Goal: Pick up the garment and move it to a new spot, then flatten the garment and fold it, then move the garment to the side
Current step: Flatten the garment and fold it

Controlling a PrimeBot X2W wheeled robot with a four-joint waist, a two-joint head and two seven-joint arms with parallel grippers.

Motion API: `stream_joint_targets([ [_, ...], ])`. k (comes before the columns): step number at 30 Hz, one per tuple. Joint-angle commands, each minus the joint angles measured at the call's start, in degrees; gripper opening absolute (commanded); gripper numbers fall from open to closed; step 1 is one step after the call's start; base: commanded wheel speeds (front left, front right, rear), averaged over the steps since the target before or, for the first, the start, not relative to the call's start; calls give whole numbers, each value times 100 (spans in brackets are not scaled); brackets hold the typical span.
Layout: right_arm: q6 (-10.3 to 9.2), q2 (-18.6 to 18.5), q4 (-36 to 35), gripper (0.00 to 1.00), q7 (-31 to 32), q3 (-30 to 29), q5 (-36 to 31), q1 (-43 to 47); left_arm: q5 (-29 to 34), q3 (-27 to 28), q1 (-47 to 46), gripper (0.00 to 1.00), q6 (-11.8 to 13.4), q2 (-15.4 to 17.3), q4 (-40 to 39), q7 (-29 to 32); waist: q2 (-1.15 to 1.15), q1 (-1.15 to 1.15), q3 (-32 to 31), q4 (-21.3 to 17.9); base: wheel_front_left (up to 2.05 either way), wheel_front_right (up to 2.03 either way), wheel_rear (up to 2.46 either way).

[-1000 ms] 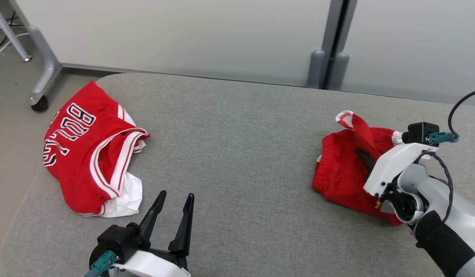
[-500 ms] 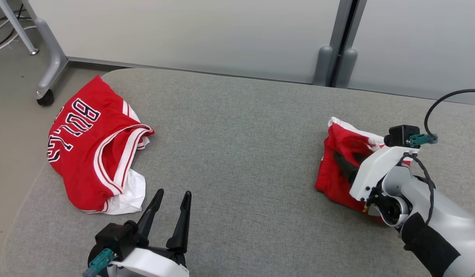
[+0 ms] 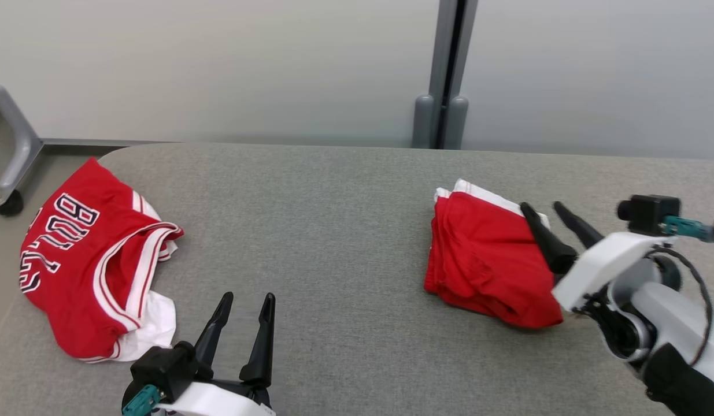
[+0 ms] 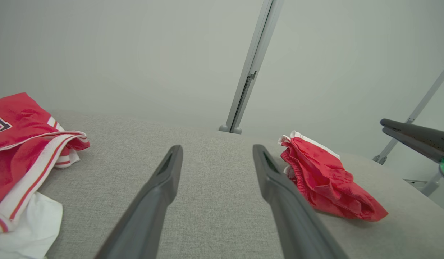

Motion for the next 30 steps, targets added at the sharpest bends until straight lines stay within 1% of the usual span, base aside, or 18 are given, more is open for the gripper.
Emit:
stream_joint_targets([
  [1,2,-131,-75,100,-98,-107,-61,157,35,42,90,100,22,0,-26,0,0,0,-42,-98,0,0,0],
  [4,2,-377,-327,100,-190,-549,-290,497,74,106,115,100,1,-26,-87,-1,0,0,-36,-193,0,0,0],
  [6,3,-483,-609,100,-190,-1245,-671,777,96,162,154,100,-15,-48,-127,-1,0,0,-23,-244,0,0,0],
  [7,2,-477,-736,100,-188,-1615,-882,1037,117,191,178,100,-27,-61,-142,-1,0,0,-25,-268,0,0,0],
  [9,3,-365,-1064,100,-187,-2354,-1380,1611,161,272,221,100,-52,-87,-179,-1,0,0,-32,-306,0,0,0],
  [12,3,-91,-1542,100,-190,-3420,-2142,2353,228,408,257,100,-71,-114,-232,-1,0,0,-30,-373,0,0,0],
  [14,3,174,-1752,100,-190,-3932,-2611,2821,284,478,304,100,-102,-131,-255,-1,0,0,-17,-408,0,0,0],
  [16,3,422,-1882,100,-190,-4227,-3007,3112,344,536,306,100,-120,-148,-265,0,0,0,0,-428,0,0,0],
  [18,3,597,-1930,100,-190,-4400,-3296,3238,391,575,301,100,-168,-171,-270,-1,0,0,18,-435,0,0,0],
  [22,3,790,-1604,100,-126,-4465,-3672,3099,479,602,236,100,-228,-221,-260,-1,0,0,58,-357,0,0,0],
  [23,3,829,-1473,55,-56,-4463,-3737,3000,497,612,220,100,-241,-238,-254,-1,0,0,69,-317,0,0,0],
  [24,3,859,-1355,25,-7,-4421,-3805,2887,502,620,213,100,-254,-251,-243,0,0,0,81,-270,0,0,0],
  [25,2,892,-1216,0,48,-4387,-3826,2773,518,627,201,100,-266,-272,-239,-1,0,0,98,-215,0,0,0],
  [30,2,969,-245,0,321,-4067,-3925,2067,580,651,143,100,-333,-330,-183,-1,0,0,199,116,0,0,0],
])
